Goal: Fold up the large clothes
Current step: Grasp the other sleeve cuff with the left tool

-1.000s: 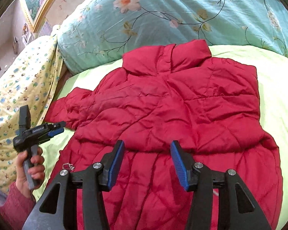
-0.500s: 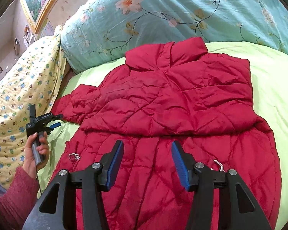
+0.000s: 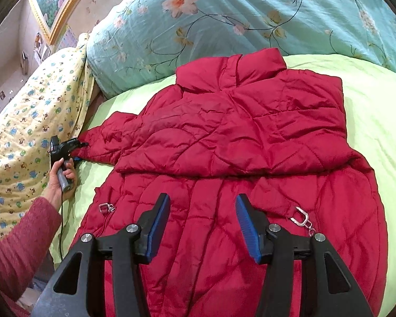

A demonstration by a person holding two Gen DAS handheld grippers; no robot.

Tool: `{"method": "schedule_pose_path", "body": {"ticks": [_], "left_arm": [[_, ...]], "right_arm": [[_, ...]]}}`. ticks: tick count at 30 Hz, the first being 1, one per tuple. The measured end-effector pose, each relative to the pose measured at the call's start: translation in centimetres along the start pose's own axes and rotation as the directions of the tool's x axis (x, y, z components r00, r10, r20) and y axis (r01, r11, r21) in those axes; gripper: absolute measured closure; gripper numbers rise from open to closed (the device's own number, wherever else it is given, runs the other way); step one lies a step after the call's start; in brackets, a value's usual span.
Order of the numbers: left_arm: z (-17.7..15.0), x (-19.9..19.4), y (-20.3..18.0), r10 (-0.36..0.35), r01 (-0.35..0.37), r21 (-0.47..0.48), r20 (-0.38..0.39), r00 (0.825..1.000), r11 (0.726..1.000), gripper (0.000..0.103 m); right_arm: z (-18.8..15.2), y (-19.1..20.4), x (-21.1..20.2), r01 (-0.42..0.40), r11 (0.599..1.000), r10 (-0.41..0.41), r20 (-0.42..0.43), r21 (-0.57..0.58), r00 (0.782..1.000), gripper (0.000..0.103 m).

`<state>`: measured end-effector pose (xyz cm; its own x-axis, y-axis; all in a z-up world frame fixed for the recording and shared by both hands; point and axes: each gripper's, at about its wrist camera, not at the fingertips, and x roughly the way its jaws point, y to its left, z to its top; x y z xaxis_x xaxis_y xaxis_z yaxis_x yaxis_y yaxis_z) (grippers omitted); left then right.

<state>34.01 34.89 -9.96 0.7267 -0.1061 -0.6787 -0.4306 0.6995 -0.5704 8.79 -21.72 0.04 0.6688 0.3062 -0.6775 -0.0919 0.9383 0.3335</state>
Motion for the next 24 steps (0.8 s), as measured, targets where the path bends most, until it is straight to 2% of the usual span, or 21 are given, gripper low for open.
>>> {"method": "schedule_pose_path", "body": {"ticks": [2, 5, 9, 14, 18, 24], "left_arm": [[0.1, -0.6, -0.3, -0.011, 0.01, 0.029, 0.019, 1.0, 1.0, 0.083], [-0.8, -2.2, -1.7, -0.05, 0.046, 0.081, 0.049, 0.998, 0.996, 0.091], [-1.9, -5.1, -3.6, -0.131, 0.121, 0.13, 0.076, 0.988, 0.984, 0.094], [-4.1, -8.7, -7.9, -0.252, 0.227, 0.235, 0.085, 0.964, 0.945, 0.094], [-6.3, -10.2, -11.2, -0.323, 0.294, 0.306, 0.047, 0.945, 0.906, 0.094], [-11.4, -12.0, -15.3, -0.404, 0.395, 0.378, -0.06, 0.913, 0.837, 0.094]], "right_arm": [[-0.1, -0.1, -0.1, 0.001, 1.0, -0.001, 0.0, 0.0, 1.0, 0.05], [-0.2, -0.3, -0.3, 0.002, 1.0, -0.002, 0.005, 0.006, 1.0, 0.05], [-0.1, -0.7, -0.7, -0.001, 1.0, 0.001, 0.015, 0.018, 1.0, 0.05], [-0.1, -1.1, -1.0, -0.011, 0.999, 0.01, 0.019, 0.039, 1.0, 0.05], [-0.1, -1.2, -1.4, -0.012, 0.999, 0.011, 0.024, 0.041, 1.0, 0.049], [-0.1, -1.9, -2.2, -0.005, 0.999, 0.003, 0.034, 0.053, 0.999, 0.049]]}}
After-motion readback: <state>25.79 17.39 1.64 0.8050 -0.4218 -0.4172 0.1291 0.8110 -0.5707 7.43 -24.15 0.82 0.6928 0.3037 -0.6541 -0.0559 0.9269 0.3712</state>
